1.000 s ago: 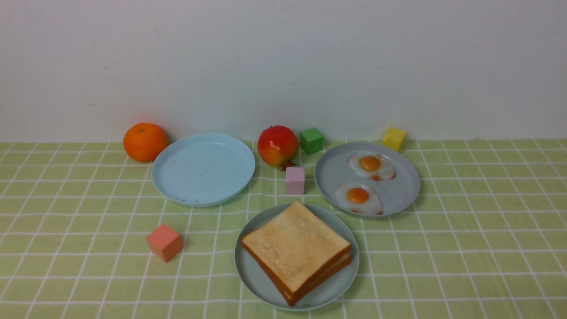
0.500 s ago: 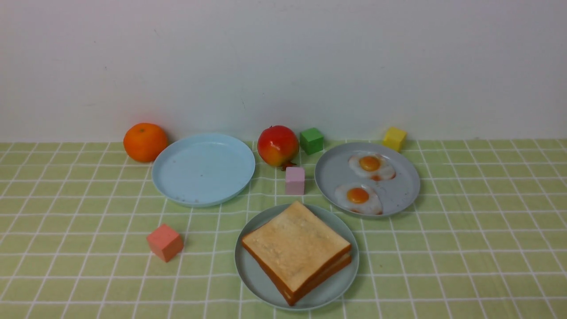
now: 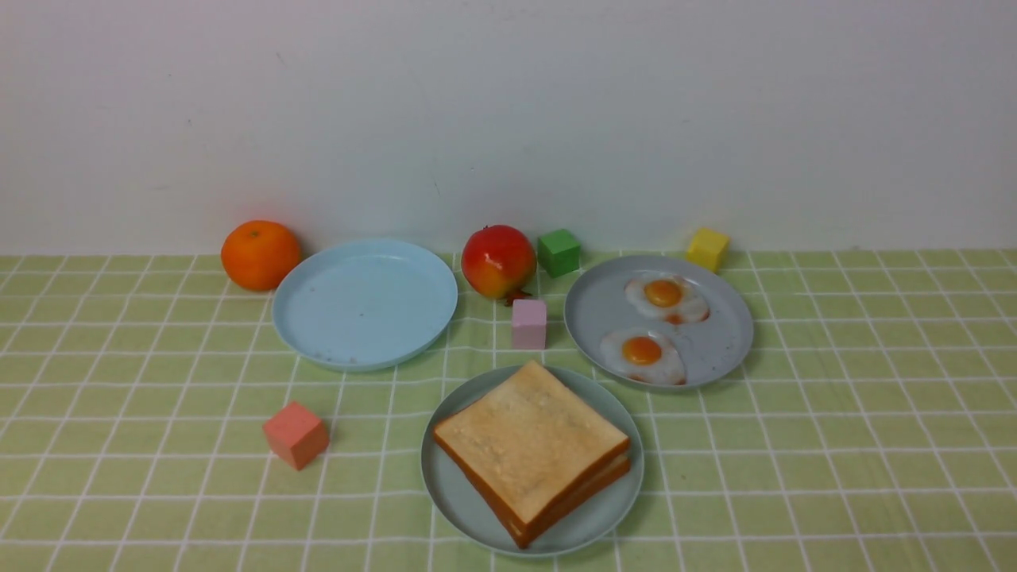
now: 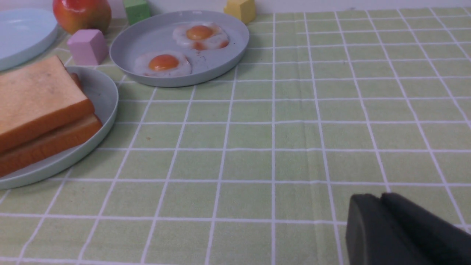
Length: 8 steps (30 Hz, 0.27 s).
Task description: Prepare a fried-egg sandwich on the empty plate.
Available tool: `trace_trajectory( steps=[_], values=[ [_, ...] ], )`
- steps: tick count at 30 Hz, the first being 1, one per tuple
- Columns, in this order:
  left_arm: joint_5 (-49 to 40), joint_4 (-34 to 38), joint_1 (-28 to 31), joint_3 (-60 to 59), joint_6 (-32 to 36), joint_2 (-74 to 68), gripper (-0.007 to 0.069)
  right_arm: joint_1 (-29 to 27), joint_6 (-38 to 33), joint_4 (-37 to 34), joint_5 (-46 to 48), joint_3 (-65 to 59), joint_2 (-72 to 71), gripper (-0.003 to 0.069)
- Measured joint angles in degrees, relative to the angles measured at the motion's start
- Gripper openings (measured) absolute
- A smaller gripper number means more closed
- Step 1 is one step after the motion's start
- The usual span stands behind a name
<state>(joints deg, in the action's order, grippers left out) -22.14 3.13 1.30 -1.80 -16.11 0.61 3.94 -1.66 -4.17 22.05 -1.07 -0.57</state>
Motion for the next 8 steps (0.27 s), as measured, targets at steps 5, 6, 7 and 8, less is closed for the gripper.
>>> trace_trajectory(
  steps=[5, 6, 7, 8],
  values=[
    [0.1, 0.0, 0.0, 0.0, 0.0, 0.0, -0.0013, 0.0, 0.0, 0.0, 0.0, 0.0, 0.0, 0.0067],
    [0.1, 0.0, 0.0, 0.0, 0.0, 0.0, -0.0013, 0.0, 0.0, 0.0, 0.0, 0.0, 0.0, 0.0067],
    [0.1, 0.0, 0.0, 0.0, 0.0, 0.0, -0.0013, 0.0, 0.0, 0.0, 0.0, 0.0, 0.0, 0.0069],
    [0.1, 0.0, 0.0, 0.0, 0.0, 0.0, -0.0013, 0.0, 0.0, 0.0, 0.0, 0.0, 0.0, 0.0069]
  ],
)
